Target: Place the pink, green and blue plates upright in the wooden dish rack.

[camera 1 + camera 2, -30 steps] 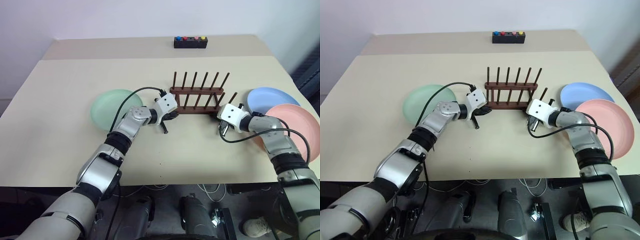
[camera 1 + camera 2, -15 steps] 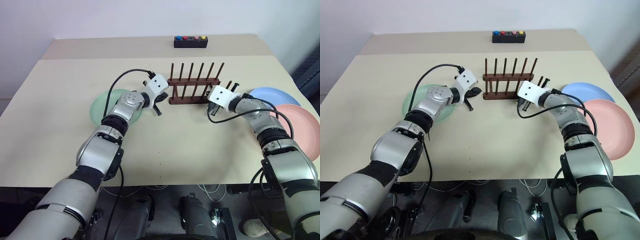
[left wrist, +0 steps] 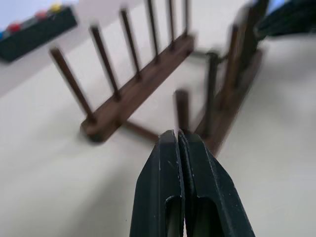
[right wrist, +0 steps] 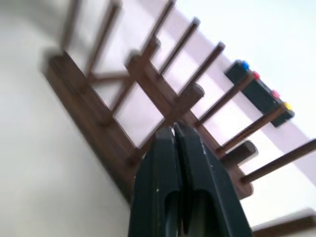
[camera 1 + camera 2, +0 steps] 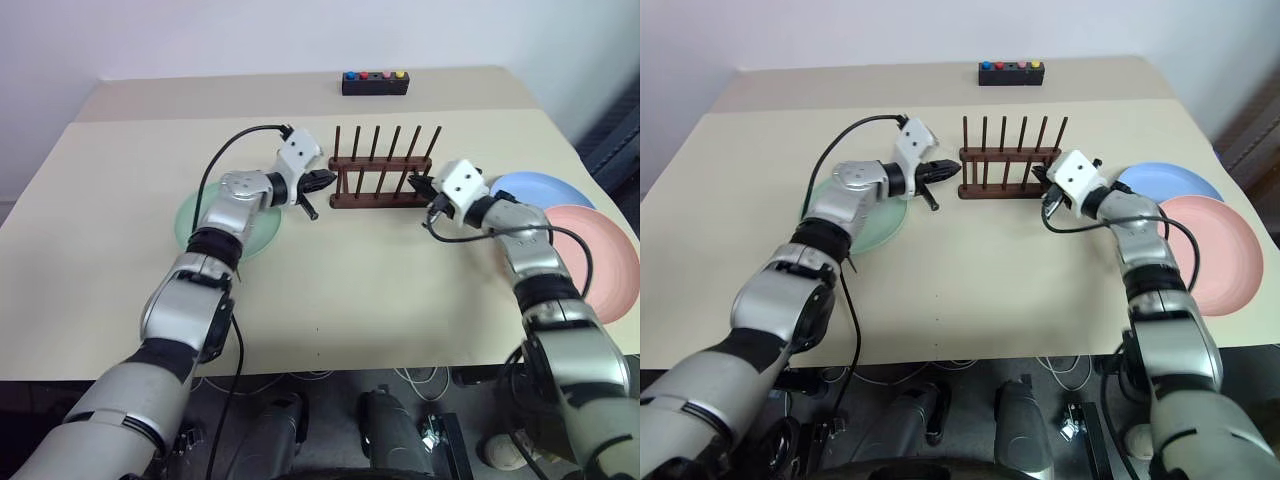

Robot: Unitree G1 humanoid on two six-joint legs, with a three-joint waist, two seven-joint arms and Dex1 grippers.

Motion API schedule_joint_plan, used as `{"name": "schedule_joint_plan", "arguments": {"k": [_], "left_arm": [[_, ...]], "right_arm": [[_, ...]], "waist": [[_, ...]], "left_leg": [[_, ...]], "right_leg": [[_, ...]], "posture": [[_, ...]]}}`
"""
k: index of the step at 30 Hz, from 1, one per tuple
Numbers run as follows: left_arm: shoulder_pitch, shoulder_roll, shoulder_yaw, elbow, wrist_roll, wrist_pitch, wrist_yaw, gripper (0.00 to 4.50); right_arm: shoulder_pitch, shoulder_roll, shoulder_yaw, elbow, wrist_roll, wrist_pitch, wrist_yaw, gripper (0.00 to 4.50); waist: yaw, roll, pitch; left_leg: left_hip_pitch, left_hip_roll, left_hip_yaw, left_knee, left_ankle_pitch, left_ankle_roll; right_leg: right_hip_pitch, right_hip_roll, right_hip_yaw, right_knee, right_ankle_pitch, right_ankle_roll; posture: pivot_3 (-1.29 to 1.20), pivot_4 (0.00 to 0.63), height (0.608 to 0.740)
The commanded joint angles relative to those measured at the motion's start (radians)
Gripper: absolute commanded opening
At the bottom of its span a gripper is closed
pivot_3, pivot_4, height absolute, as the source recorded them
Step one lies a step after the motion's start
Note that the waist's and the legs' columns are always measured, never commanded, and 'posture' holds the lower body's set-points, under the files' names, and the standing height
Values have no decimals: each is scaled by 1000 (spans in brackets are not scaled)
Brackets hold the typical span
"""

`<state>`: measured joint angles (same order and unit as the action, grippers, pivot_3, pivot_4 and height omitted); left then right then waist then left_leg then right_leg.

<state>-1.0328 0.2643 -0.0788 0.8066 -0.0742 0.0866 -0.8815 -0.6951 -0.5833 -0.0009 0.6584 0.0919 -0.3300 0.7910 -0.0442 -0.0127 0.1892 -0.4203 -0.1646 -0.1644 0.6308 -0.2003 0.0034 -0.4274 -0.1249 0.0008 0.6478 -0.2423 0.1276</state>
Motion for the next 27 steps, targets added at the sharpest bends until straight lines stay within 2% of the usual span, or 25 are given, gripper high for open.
{"name": "schedule_joint_plan", "arguments": {"k": [1, 3, 5, 6, 7, 9, 10, 12, 13, 16, 20, 23, 27], "left_arm": [[132, 76, 55, -359, -131, 249, -69, 57], [215, 127, 68, -530, -191, 365, -99, 57], [268, 172, 90, -652, -257, 479, -113, 594], [274, 184, 131, -710, -345, 578, -125, 922], [273, 193, 171, -759, -423, 661, -126, 1440], [260, 221, 210, -826, -486, 730, -116, 2451], [260, 246, 215, -850, -503, 747, -125, 2847], [268, 300, 220, -879, -526, 765, -152, 4009], [276, 322, 222, -887, -541, 774, -164, 4448], [317, 341, 232, -900, -553, 716, -181, 4486], [394, 333, 234, -945, -514, 548, -184, 4486], [466, 359, 266, -1003, -625, 571, -272, 4486], [490, 387, 312, -1012, -765, 641, -322, 4486]], "right_arm": [[134, -76, -113, -394, 224, 267, 66, 35], [217, -120, -152, -556, 324, 408, 96, 35], [259, -154, -191, -659, 429, 537, 124, 561], [270, -166, -218, -697, 511, 611, 149, 906], [277, -178, -238, -725, 564, 662, 168, 1377], [283, -200, -259, -753, 615, 729, 191, 2374], [281, -207, -261, -751, 606, 729, 196, 2793], [260, -213, -268, -713, 573, 712, 185, 3929], [249, -217, -266, -691, 546, 696, 177, 4321], [228, -226, -261, -640, 505, 714, 148, 4423], [237, -265, -234, -602, 400, 747, 80, 4423], [285, -319, -250, -657, 397, 826, 84, 4423], [405, -404, -305, -737, 393, 937, 73, 4423]], "waist": [[-3, 0, 0], [-3, 1, 0], [-2, 1, 0], [0, 1, 0], [2, 1, 0], [4, 1, 0], [5, 0, 0], [5, 1, 0], [5, 1, 0], [6, 1, 0], [11, 1, 0], [22, 1, 0], [36, 1, 0]], "left_leg": [[0, 0, 0, 0, 0, 0], [-1, 0, 0, 1, 0, 0], [0, 1, 0, 1, -2, 4], [0, 2, 0, 0, -2, 4], [1, 2, 0, 0, -2, 3], [1, 3, 0, 1, -2, 3], [1, 3, 0, 0, -2, 3], [2, 3, 0, 0, -2, 4], [3, 3, 0, 0, -2, 4], [3, 3, 1, -1, -2, 3], [3, 3, 2, -1, -2, 3], [3, 3, 3, -2, -2, 3], [3, 3, 5, -2, -3, 4]], "right_leg": [[-1, 0, 0, 0, 0, 0], [-2, 1, 3, 2, 0, 0], [-3, 3, 4, 3, 1, -1], [-3, 3, 4, 3, 1, -2], [-2, 4, 4, 3, 2, -3], [-1, 4, 4, 1, 2, -3], [0, 4, 4, 1, 2, -3], [1, 4, 4, 0, 2, -3], [1, 4, 4, 0, 2, -3], [1, 4, 4, 0, 2, -3], [0, 4, 5, 0, 3, -3], [-1, 3, 7, 0, 2, -3], [-1, 4, 9, -1, 2, -3]], "posture": [[0, 150, 740], [0, 150, 740], [0, 150, 740], [0, 150, 740], [0, 150, 740], [0, 150, 740], [0, 150, 740], [0, 150, 740], [0, 150, 740], [0, 150, 740], [0, 150, 740], [0, 150, 740], [0, 150, 740]]}}
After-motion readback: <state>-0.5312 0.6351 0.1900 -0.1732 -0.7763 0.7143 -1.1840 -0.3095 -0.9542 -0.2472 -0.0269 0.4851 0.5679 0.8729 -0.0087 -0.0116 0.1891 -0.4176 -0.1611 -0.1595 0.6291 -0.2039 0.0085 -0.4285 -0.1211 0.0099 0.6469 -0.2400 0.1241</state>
